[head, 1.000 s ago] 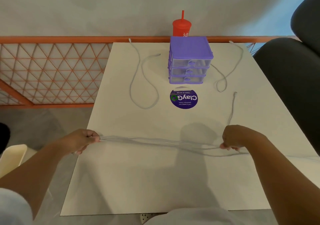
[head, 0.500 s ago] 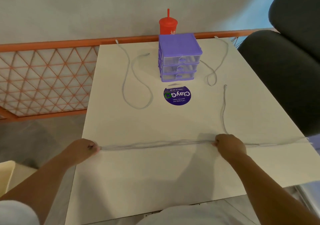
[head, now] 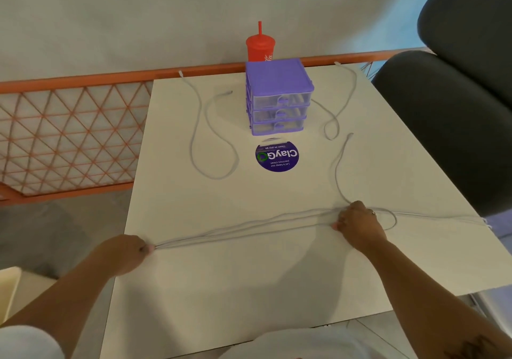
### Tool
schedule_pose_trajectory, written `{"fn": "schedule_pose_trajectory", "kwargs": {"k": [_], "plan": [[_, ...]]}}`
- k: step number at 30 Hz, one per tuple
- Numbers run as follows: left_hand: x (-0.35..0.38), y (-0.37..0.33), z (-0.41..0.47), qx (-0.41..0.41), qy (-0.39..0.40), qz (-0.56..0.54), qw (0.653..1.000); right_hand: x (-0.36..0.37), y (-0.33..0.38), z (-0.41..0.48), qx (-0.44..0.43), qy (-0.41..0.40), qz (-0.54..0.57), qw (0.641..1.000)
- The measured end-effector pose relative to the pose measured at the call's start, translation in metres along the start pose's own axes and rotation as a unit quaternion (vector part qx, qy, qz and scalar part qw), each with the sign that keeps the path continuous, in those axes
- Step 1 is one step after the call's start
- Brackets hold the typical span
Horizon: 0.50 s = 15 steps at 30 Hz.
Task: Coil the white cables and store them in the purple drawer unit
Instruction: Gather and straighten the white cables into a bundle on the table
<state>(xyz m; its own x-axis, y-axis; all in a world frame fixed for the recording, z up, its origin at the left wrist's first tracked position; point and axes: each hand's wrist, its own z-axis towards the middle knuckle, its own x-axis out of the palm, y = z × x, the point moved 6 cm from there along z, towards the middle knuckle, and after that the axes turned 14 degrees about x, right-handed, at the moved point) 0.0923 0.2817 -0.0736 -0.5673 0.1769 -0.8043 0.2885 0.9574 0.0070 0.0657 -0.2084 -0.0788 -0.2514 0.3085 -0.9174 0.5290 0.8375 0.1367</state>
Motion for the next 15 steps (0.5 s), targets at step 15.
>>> {"fn": "schedule_pose_trajectory", "kwargs": {"k": [15], "plan": [[0.013, 0.005, -0.002, -0.168, -0.019, -0.192, 0.967, -0.031, -0.038, 0.027, 0.079, 0.011, -0.021, 0.997]]}}
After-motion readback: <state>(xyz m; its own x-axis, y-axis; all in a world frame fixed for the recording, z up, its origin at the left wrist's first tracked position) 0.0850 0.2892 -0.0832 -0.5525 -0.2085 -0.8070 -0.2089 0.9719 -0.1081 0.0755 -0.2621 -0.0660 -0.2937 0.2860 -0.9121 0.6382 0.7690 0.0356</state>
